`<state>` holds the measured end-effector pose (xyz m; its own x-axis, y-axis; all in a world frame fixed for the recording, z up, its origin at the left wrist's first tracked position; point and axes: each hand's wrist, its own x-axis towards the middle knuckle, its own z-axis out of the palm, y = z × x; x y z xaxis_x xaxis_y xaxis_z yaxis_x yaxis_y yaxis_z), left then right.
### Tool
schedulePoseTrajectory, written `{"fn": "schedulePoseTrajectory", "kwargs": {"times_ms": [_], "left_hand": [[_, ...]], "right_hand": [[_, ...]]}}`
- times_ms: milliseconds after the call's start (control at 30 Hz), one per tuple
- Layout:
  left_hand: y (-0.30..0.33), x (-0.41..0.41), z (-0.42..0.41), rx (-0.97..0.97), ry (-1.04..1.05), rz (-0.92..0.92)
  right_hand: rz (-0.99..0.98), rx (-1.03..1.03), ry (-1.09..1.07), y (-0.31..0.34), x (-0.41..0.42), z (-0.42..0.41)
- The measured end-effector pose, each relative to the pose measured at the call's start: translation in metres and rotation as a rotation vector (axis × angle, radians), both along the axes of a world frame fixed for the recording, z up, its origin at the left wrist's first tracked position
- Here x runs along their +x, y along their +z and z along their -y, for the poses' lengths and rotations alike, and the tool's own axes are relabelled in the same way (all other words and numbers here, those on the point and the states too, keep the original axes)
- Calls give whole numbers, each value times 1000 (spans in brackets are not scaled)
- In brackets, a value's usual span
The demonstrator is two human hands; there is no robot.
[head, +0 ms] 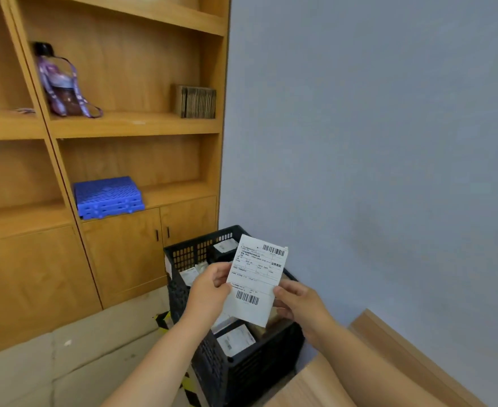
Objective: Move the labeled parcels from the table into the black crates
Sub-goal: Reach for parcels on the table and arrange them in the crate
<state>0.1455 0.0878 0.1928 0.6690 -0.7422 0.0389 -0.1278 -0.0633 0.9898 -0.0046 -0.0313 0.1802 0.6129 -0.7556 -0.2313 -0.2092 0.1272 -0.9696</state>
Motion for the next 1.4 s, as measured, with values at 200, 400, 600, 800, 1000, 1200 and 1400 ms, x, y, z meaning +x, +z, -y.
{"fn": "schedulePoseTrajectory", "kwargs": {"times_ms": [200, 400, 600, 800, 1000, 1200, 1400], "left_hand": [[-7, 129, -24, 16, 70, 26], [-17, 221, -30, 65, 104, 33], [-36, 276, -12, 90, 127, 7], [-53, 328, 22, 138, 119, 32], [-76, 400, 79, 247, 148, 44], [-90, 455, 170, 328, 103, 31], [-111, 479, 245, 338, 46, -10]], "right_hand": [[14, 55, 67, -10, 134, -21], [12, 52, 104, -22, 228, -32], [13, 73, 127, -28, 286, -18], [18, 134, 123, -57, 343, 26], [20, 254, 123, -99, 420, 79], [-20, 335, 48, -118, 469, 156], [-54, 389, -28, -134, 492, 227]]}}
